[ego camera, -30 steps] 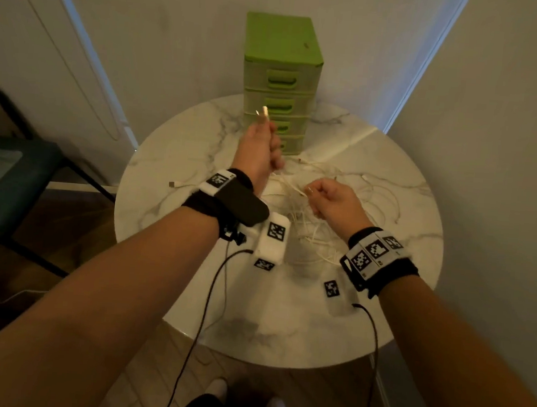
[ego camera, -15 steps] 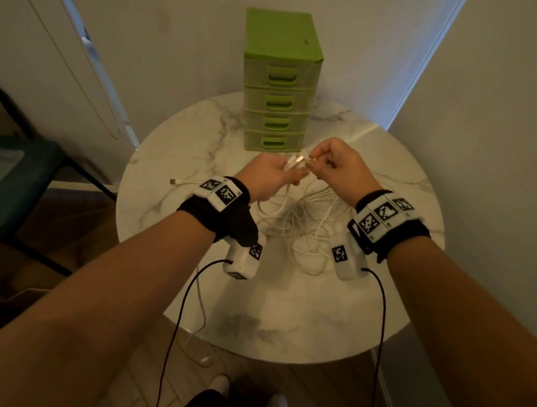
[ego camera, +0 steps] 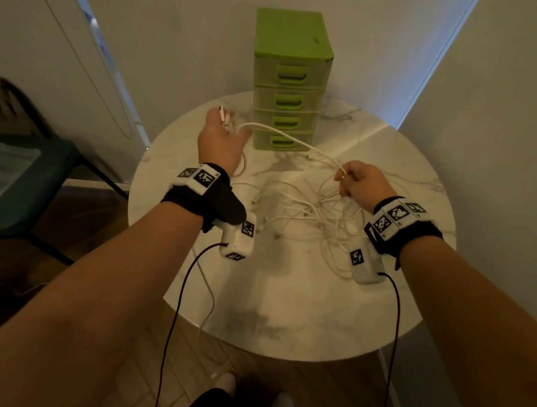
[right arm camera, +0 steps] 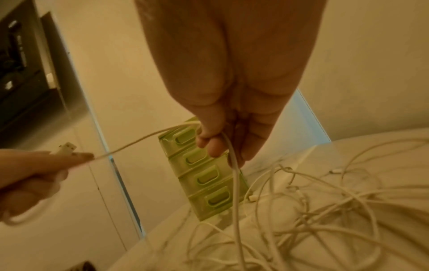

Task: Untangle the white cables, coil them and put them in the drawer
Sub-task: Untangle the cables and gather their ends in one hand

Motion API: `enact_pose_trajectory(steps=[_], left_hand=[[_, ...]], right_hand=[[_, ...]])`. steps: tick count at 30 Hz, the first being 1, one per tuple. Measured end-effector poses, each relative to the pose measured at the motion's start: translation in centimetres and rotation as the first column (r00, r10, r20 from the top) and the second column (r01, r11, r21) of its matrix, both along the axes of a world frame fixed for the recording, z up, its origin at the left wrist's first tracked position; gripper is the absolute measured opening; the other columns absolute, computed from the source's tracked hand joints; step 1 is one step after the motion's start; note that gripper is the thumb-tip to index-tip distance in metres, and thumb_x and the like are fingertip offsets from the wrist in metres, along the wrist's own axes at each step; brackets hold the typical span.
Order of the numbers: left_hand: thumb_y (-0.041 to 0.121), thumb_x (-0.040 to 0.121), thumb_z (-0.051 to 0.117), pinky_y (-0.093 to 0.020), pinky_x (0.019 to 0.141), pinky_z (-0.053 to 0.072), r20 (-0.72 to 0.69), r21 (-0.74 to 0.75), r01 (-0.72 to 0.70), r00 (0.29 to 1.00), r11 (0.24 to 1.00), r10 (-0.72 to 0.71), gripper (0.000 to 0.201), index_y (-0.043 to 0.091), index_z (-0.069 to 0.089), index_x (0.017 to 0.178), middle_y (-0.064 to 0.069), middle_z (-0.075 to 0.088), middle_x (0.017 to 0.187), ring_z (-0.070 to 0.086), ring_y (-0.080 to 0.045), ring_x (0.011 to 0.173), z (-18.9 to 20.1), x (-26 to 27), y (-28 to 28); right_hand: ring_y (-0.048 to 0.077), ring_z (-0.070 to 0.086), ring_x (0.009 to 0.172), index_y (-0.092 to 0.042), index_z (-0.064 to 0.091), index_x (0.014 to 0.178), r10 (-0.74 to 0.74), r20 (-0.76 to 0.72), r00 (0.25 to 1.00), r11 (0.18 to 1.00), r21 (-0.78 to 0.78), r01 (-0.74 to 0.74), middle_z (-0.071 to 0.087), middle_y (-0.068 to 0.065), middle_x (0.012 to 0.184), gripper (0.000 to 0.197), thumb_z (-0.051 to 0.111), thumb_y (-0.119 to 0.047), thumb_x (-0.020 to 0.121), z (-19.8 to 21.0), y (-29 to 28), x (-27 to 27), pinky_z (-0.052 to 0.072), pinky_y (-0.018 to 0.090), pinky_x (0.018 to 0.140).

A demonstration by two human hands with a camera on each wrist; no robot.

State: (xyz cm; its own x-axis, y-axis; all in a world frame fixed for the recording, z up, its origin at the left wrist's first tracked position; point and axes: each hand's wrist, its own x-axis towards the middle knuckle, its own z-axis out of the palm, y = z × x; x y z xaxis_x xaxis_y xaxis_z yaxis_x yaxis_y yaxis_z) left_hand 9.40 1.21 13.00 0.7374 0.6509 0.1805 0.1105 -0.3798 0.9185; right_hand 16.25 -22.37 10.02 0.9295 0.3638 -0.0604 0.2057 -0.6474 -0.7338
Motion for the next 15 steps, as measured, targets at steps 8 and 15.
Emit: enact_pose_trajectory(steps=[8,15], left_hand=[[0.028,0.079,0.072,-0.027,0.071,0.044,-0.272,0.054,0.571,0.798,0.819,-0.538,0.022,0.009,0.068,0.090,0.001,0.061,0.077,0.055,-0.010,0.073,0.2,-0.9,-5.9],[0.024,0.082,0.066,-0.034,0.077,0.043,-0.100,-0.127,0.514,0.845,0.849,-0.526,0.024,0.001,0.067,0.091,-0.011,0.062,0.081,0.053,-0.018,0.077,0.1,0.2,-7.4]], right_hand=[[0.001,0.055,0.038,-0.006,0.061,0.093,-0.036,-0.083,0.996,0.918,0.392,0.065,0.056,0.007,0.062,0.011,0.050,-0.005,0.092,3.4,3.2,-0.7,0.053,0.014,0.049],[0.004,0.062,0.052,-0.006,0.058,0.100,-0.017,-0.118,0.993,0.792,0.604,0.085,0.060,0.005,0.075,0.011,0.050,-0.006,0.092,6.7,4.2,-1.2,0.054,0.016,0.053]])
